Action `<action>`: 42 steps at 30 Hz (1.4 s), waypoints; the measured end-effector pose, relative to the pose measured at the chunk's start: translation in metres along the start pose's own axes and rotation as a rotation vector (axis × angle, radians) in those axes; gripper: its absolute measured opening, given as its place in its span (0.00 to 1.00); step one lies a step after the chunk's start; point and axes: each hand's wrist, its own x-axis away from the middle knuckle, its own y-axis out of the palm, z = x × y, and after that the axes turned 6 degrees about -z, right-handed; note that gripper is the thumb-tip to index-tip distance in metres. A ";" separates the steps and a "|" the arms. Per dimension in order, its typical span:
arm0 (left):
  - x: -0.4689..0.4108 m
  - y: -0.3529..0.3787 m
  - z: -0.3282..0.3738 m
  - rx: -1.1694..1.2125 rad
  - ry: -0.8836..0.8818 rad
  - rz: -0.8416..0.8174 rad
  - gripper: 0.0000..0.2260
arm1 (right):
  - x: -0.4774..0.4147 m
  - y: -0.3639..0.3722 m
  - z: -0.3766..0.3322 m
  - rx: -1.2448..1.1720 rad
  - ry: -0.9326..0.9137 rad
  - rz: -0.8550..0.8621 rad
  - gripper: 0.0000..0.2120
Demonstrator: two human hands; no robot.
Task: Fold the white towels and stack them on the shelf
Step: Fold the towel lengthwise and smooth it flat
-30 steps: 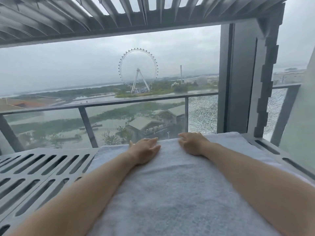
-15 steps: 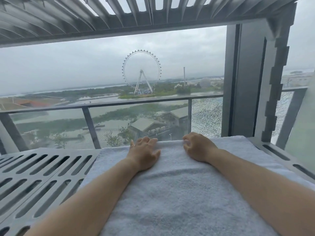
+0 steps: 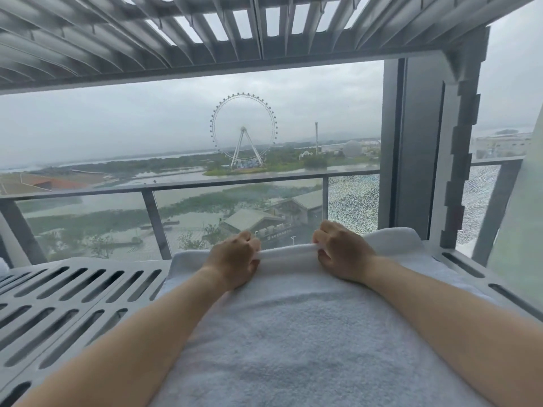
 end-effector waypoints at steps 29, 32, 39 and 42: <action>0.145 -0.081 0.043 -0.010 -0.081 0.114 0.09 | 0.135 -0.078 -0.050 -0.007 0.015 0.155 0.06; 0.167 -0.077 0.050 -0.015 -0.027 -0.100 0.10 | 0.153 -0.073 -0.061 -0.005 0.006 -0.049 0.10; 0.180 -0.064 0.082 0.209 -0.025 0.038 0.27 | 0.157 -0.071 -0.071 -0.197 0.255 -0.309 0.25; 0.174 -0.055 0.089 0.262 -0.027 -0.024 0.32 | 0.156 -0.056 -0.072 -0.192 0.282 -0.358 0.26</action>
